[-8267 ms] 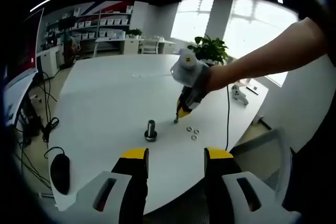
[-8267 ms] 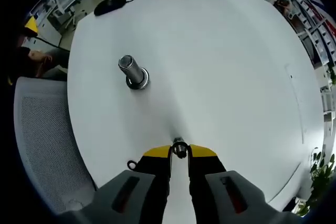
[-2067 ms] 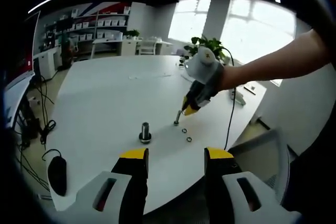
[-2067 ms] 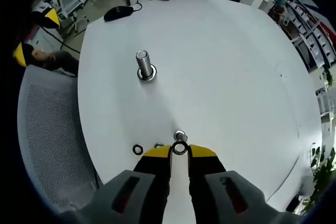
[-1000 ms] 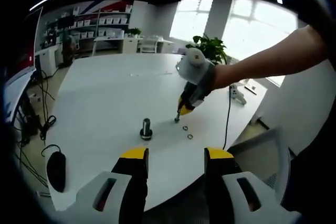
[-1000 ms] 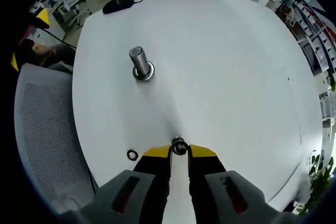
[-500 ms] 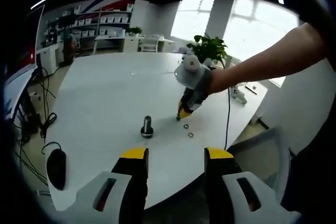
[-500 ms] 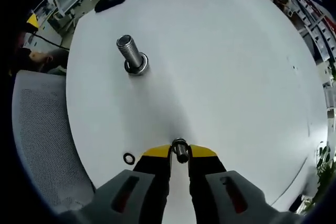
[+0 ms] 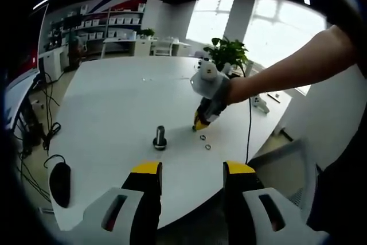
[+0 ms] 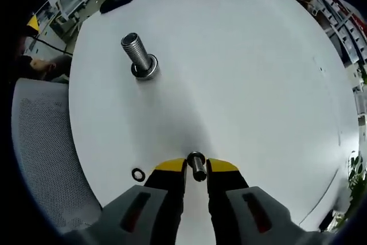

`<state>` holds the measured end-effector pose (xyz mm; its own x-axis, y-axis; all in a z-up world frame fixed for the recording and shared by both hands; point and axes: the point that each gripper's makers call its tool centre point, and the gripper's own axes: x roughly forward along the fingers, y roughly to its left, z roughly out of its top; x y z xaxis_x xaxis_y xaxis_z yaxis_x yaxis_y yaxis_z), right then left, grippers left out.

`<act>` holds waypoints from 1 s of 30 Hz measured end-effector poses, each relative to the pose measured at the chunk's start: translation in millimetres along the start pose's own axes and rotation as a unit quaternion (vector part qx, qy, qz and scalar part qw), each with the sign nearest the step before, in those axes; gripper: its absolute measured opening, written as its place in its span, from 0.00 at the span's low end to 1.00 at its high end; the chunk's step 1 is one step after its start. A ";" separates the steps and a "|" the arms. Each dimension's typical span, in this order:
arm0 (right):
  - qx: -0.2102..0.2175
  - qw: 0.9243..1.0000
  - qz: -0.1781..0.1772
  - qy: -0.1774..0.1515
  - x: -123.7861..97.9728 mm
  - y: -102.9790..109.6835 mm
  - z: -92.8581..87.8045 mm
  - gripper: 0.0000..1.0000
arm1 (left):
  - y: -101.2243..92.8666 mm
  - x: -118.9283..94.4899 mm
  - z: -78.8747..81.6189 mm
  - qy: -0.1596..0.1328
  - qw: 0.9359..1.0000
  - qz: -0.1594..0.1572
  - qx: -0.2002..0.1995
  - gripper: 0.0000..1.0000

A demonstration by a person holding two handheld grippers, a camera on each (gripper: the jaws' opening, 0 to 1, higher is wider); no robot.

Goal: Place the washer onto the threaded stud by aligning its center hole with the stud, sliding it down to the base, and recovering from edge contact or off-axis alignment until the washer reaches the visible bottom stop.

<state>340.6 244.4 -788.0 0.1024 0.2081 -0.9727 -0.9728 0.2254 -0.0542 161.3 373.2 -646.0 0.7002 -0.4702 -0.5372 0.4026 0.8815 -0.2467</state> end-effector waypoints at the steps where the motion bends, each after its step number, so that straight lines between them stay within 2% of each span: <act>1: -0.001 1.000 -0.002 -0.002 -0.4 -0.9 -0.5 0.17 | -0.3 0.2 -0.2 0.000 1.000 0.000 0.000 0.41; 12: 0.009 1.000 -0.005 -0.005 -6.7 -4.3 -11.8 0.18 | -2.9 0.4 -2.3 0.002 1.000 -0.003 -0.001 0.41; 25: 0.012 1.000 -0.002 0.000 -10.3 5.3 -22.7 0.20 | -5.7 -3.0 0.2 -0.001 1.000 -0.001 0.006 0.41; 30: 0.010 1.000 0.006 -0.004 -8.7 16.2 -22.0 0.21 | -8.3 -4.2 -0.1 -0.003 1.000 0.000 0.007 0.41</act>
<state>319.4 225.3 -785.4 0.0918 0.2186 -0.9715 -0.9695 0.2424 -0.0370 155.0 367.8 -641.8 0.7035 -0.4704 -0.5328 0.4108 0.8809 -0.2352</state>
